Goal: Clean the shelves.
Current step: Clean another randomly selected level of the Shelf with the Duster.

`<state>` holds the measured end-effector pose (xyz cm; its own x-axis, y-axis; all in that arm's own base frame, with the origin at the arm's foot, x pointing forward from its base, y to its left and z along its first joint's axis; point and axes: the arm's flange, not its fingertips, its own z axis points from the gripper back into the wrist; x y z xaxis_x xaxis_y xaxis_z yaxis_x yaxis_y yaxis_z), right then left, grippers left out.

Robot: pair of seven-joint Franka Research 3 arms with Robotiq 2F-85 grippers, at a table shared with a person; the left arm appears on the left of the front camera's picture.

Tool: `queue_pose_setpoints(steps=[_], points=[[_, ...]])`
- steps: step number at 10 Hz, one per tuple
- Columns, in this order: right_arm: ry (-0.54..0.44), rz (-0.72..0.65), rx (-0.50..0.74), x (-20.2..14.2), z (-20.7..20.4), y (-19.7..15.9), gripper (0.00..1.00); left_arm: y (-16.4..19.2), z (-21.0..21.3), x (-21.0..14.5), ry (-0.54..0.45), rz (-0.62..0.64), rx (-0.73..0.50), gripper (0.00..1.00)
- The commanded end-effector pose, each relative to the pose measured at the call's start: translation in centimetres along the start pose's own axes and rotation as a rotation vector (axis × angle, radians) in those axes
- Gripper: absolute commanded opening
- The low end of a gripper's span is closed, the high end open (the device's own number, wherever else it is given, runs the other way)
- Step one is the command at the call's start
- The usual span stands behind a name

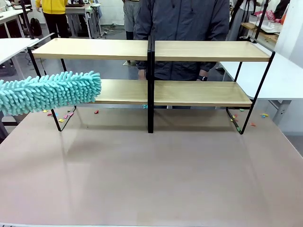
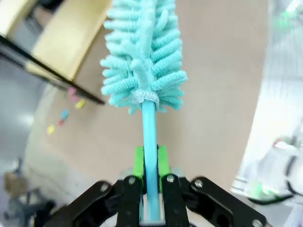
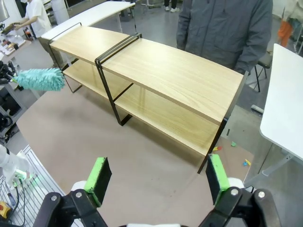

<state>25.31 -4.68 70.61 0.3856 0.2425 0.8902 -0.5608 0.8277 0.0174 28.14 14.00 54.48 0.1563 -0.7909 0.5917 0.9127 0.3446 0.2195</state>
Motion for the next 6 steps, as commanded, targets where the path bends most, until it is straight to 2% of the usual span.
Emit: queue_pose_setpoints(steps=[1,4,5,6], points=[[-0.008,0.001,0.007,0.1,0.0,0.1,1.0,-1.0,5.3,-4.1,-0.128,-0.023,-0.061,0.13],[-0.008,0.001,0.007,0.1,0.0,0.1,1.0,-3.2,8.9,-7.4,-0.204,0.088,0.053,0.13],[-0.008,0.001,0.007,0.1,0.0,0.1,1.0,-3.7,8.8,-7.1,-0.196,0.132,0.108,0.0],[-0.008,0.001,0.007,0.1,0.0,0.1,1.0,-4.1,8.7,-6.4,-0.197,0.11,0.112,0.01]])
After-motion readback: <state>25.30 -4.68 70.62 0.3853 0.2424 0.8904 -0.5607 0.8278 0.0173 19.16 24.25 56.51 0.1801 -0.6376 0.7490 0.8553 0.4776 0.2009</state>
